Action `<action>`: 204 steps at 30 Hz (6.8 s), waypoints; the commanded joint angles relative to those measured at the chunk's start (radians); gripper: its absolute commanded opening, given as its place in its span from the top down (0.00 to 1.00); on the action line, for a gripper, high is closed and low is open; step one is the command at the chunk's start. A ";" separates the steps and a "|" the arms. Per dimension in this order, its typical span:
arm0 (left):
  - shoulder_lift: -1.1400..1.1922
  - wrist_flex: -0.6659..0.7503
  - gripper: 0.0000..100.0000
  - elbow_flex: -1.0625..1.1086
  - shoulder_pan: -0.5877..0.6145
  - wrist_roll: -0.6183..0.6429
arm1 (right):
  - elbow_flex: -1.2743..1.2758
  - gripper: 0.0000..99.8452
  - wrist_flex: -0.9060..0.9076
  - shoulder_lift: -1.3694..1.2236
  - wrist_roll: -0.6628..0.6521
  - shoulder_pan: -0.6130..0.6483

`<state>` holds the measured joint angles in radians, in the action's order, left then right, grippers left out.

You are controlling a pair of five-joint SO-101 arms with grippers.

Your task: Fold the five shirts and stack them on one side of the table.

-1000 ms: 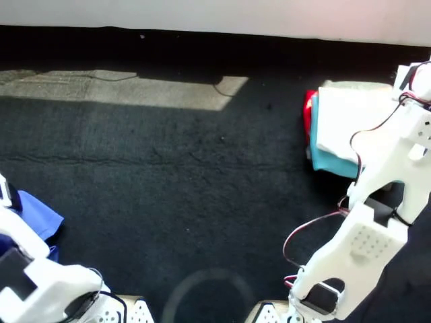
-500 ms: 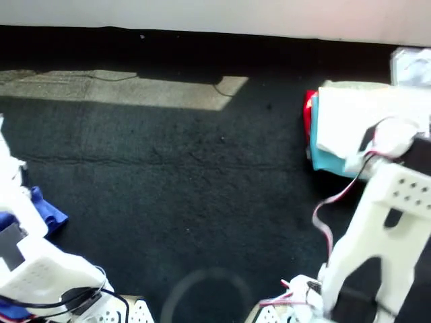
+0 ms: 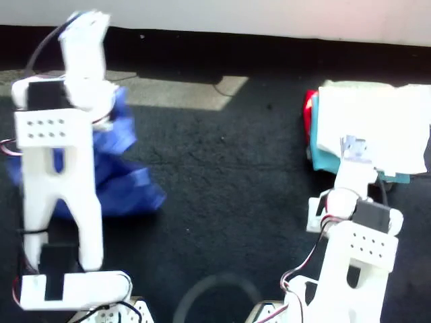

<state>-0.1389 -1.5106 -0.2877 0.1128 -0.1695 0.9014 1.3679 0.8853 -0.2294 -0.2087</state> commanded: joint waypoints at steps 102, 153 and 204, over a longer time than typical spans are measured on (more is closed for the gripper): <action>-0.019 -0.058 0.76 0.329 0.865 -0.186 | -1.799 0.87 0.390 -1.385 -0.060 0.429; -0.018 0.120 0.76 0.526 0.315 0.015 | -1.695 0.74 0.398 -1.248 0.068 0.338; 0.983 -0.064 0.99 -0.702 -0.031 0.315 | 0.021 0.74 -0.062 -0.001 0.058 0.404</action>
<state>0.8554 -1.5244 -0.9137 0.0898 0.1419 0.9198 1.3188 0.8654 -0.1741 0.1903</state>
